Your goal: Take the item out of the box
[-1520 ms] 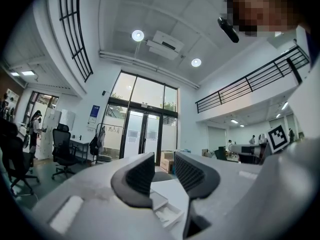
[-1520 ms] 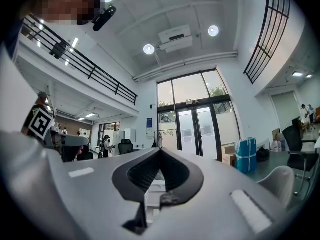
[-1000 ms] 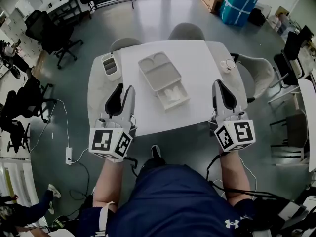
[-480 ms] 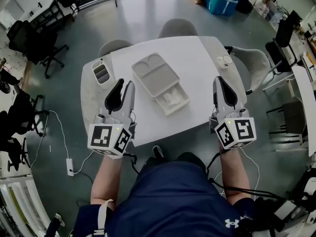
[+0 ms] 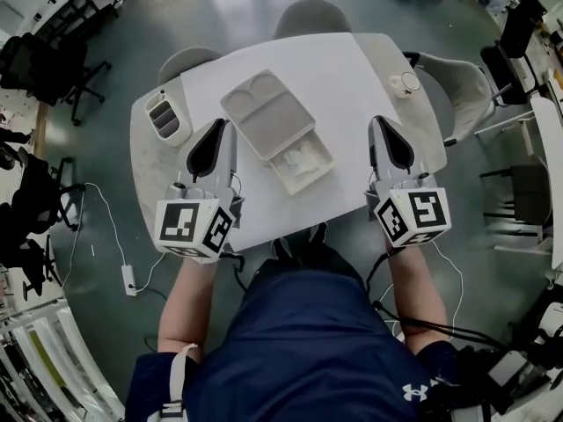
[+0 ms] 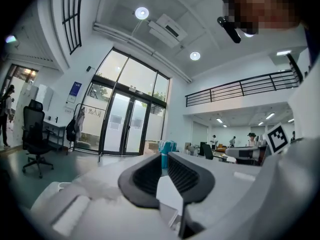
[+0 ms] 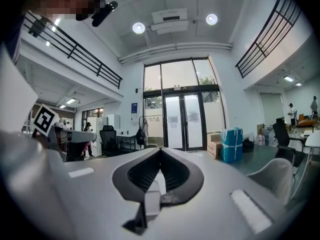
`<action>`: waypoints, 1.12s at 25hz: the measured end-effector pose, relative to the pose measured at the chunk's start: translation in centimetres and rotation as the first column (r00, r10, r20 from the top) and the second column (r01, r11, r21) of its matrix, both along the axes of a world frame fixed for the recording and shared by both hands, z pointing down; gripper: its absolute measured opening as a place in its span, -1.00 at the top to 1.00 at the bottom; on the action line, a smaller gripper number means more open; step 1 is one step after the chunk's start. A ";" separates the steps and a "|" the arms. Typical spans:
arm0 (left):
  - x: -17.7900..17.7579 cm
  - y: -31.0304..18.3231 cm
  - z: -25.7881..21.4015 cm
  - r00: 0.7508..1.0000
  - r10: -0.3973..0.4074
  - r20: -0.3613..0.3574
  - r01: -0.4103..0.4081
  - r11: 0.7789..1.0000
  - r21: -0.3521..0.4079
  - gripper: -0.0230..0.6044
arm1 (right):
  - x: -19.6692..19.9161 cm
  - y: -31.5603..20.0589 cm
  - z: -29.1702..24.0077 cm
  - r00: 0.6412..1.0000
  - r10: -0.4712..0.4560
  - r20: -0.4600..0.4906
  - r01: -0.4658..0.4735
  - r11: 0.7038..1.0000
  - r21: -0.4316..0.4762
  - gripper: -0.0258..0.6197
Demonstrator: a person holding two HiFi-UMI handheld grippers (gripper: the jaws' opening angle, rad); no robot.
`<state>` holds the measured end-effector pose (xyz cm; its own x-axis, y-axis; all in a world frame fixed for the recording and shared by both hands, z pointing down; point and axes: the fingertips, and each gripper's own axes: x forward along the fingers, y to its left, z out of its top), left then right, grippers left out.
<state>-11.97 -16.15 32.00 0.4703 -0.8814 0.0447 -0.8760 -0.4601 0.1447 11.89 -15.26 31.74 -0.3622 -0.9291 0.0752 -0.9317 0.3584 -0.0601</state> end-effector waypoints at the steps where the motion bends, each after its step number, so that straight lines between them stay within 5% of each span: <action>1: 0.5 -0.2 0.6 1.000 -0.005 0.013 0.005 1.000 -0.015 0.81 | 0.0 -0.7 0.7 1.000 -0.016 0.004 0.016 1.000 -0.017 0.91; 6: 2.7 -1.7 4.8 0.997 -0.022 0.073 0.031 0.992 -0.121 0.84 | -1.7 -4.2 5.5 0.990 -0.142 -0.027 0.138 0.984 -0.117 0.91; 11: 4.1 -1.9 10.2 0.990 -0.022 0.140 0.054 0.973 -0.226 0.84 | -4.9 -6.0 12.1 0.948 -0.307 -0.082 0.280 0.928 -0.247 0.91; 13: 3.8 -1.9 13.2 0.989 -0.020 0.148 0.061 0.959 -0.276 0.84 | -6.6 -6.1 15.7 0.918 -0.379 -0.118 0.326 0.889 -0.321 0.91; 18: 3.1 -0.6 20.3 0.990 0.007 0.143 0.055 0.904 -0.425 0.84 | -9.6 -3.7 25.2 0.810 -0.554 -0.192 0.369 0.737 -0.567 0.86; 24: 3.8 0.7 25.4 0.984 0.104 0.144 -0.015 0.855 -0.518 0.84 | -10.2 -3.2 29.9 0.795 -0.567 -0.216 0.317 0.692 -0.648 0.82; 28: 3.4 1.5 28.1 0.985 0.119 0.125 -0.026 0.818 -0.574 0.84 | -10.5 -2.2 33.0 0.771 -0.602 -0.210 0.299 0.633 -0.714 0.75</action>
